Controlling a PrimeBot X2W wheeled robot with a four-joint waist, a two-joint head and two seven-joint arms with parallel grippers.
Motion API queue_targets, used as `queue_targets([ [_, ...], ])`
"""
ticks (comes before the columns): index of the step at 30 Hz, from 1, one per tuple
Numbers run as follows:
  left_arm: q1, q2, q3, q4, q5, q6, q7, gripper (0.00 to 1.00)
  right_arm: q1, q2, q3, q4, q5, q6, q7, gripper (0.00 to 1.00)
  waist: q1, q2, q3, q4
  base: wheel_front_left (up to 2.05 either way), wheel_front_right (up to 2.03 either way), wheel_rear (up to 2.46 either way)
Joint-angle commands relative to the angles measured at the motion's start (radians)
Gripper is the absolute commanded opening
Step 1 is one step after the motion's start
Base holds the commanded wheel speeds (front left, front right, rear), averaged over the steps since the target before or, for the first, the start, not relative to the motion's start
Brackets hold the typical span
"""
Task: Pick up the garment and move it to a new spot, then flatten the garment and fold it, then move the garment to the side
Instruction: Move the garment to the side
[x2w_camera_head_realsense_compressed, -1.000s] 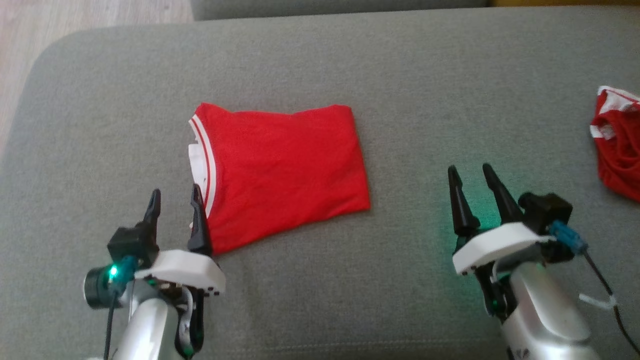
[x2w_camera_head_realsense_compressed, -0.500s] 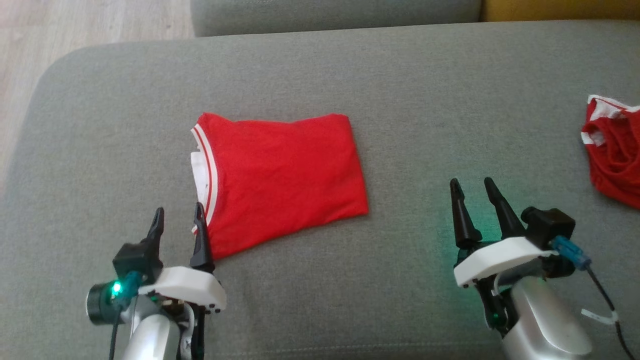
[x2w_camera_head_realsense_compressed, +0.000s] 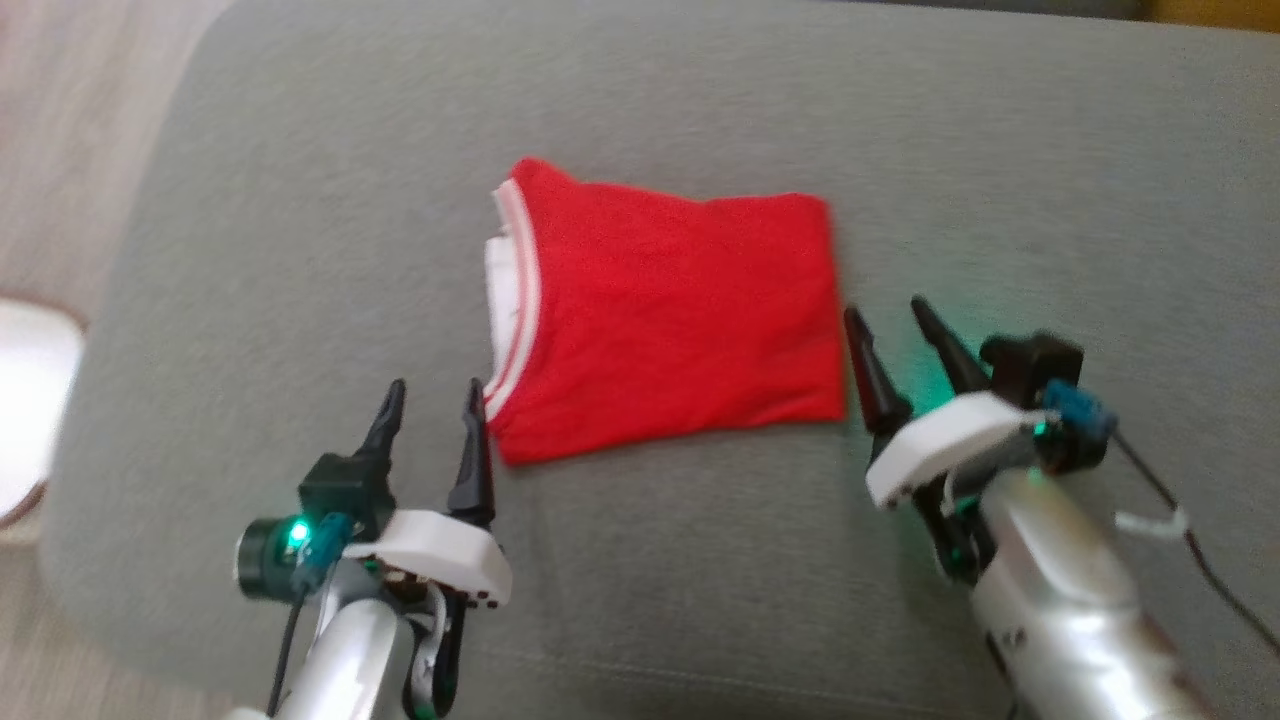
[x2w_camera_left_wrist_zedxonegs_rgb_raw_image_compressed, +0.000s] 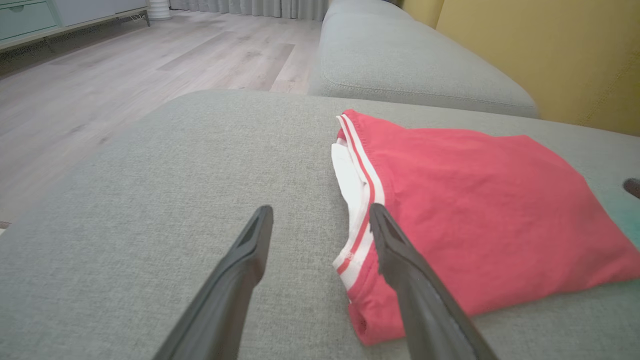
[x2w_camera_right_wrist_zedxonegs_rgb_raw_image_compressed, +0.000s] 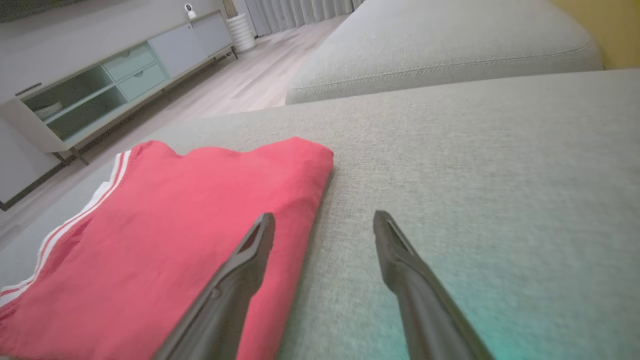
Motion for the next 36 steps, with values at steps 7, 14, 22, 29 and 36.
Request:
queue_targets([
  [7,-0.055,0.009,0.004,-0.029,-0.005,0.014,-0.006,1.00,-0.153,0.009,-0.014,0.199,0.012,0.007,-0.005,1.00,0.0000,0.0000,0.067,0.149,0.00,0.00,0.00],
  [14,-0.052,0.009,0.022,-0.033,-0.001,0.016,-0.006,1.00,-0.178,0.009,0.073,0.241,0.113,0.007,0.001,0.00,0.0000,0.0000,0.066,0.099,0.00,0.00,0.00],
  [22,-0.076,0.009,0.044,-0.029,0.025,0.001,-0.006,1.00,-0.184,0.009,0.109,0.183,0.170,0.007,-0.009,0.00,0.0000,0.0000,0.053,-0.109,0.00,0.00,0.00],
  [29,-0.106,0.009,0.065,-0.010,0.057,-0.023,-0.006,1.00,-0.143,0.009,0.138,0.073,0.187,0.007,-0.009,0.00,0.0000,0.0000,0.042,-0.372,0.00,0.00,0.00],
  [36,-0.120,0.009,0.088,0.003,0.085,-0.042,-0.006,1.00,-0.132,0.009,0.132,-0.007,0.165,0.007,-0.009,0.00,0.0000,0.0000,0.068,-0.568,0.00,0.00,0.00],
])
